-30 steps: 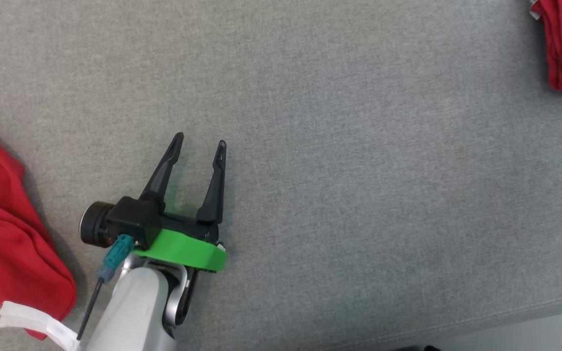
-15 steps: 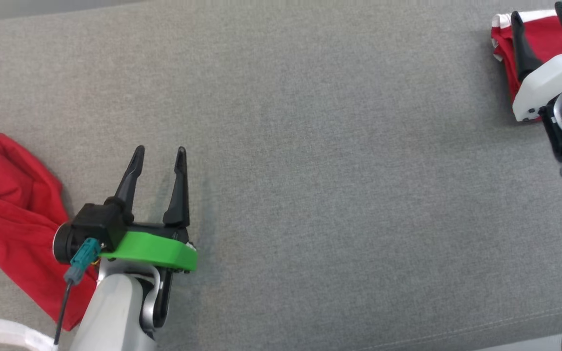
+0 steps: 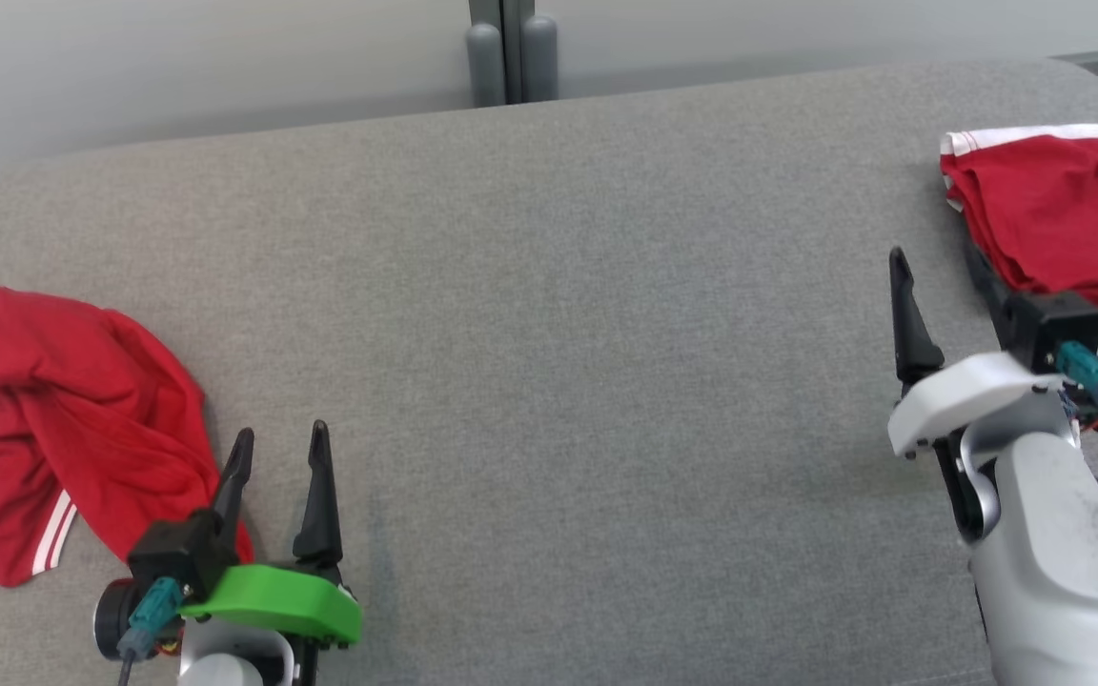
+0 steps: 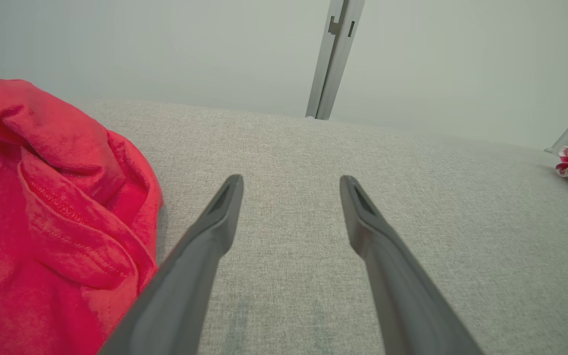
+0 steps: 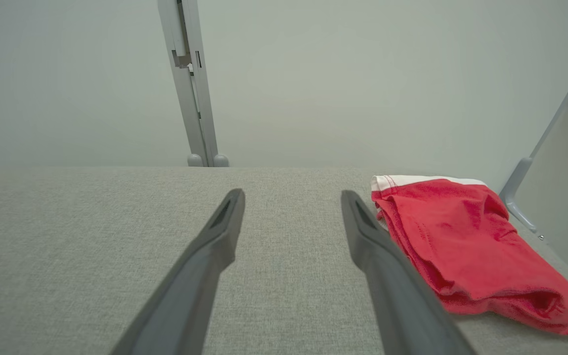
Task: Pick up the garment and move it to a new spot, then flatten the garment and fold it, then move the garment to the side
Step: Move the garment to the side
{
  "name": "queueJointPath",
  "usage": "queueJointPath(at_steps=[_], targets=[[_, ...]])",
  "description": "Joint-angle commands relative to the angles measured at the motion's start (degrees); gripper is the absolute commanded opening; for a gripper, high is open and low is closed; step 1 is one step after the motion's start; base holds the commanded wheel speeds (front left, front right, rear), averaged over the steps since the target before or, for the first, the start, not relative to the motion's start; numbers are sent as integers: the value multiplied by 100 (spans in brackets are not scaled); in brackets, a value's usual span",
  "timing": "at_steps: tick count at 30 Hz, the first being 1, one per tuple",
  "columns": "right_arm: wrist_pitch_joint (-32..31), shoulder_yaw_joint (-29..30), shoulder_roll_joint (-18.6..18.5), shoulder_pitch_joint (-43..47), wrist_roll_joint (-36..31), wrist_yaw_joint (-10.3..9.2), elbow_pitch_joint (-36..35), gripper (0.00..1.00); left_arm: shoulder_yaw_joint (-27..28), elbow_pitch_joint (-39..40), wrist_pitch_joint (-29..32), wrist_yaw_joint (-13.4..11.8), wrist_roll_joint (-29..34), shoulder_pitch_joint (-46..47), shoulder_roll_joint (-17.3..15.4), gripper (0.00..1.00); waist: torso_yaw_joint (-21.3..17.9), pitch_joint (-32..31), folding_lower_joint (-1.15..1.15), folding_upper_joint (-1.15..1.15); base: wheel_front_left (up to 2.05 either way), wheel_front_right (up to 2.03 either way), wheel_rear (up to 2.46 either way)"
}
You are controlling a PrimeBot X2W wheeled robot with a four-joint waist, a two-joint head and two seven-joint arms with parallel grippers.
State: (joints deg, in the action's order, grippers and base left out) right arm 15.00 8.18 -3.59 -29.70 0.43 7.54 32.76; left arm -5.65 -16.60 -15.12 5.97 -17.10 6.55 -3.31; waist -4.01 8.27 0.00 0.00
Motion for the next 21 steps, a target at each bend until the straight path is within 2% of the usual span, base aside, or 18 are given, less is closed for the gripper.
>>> queueJointPath(at_steps=[1,3,12,21], targets=[[25,33,10,262,-83,-10,-150,100,5,-11,-3,14,-8,-117,-2,100,91,-240,0,0,0,0,0],[25,8,53,627,-119,-10,-349,100,12,-41,-3,14,-24,-248,12,100,99,-337,0,0,0,0,0],[25,-675,57,1891,722,-10,-903,100,-79,-49,-3,-70,-260,-733,36,100,133,-649,0,0,0,0,0],[25,-787,59,2333,865,-10,-1063,100,-209,35,-3,-200,-448,-867,36,100,130,-746,0,0,0,0,0]])
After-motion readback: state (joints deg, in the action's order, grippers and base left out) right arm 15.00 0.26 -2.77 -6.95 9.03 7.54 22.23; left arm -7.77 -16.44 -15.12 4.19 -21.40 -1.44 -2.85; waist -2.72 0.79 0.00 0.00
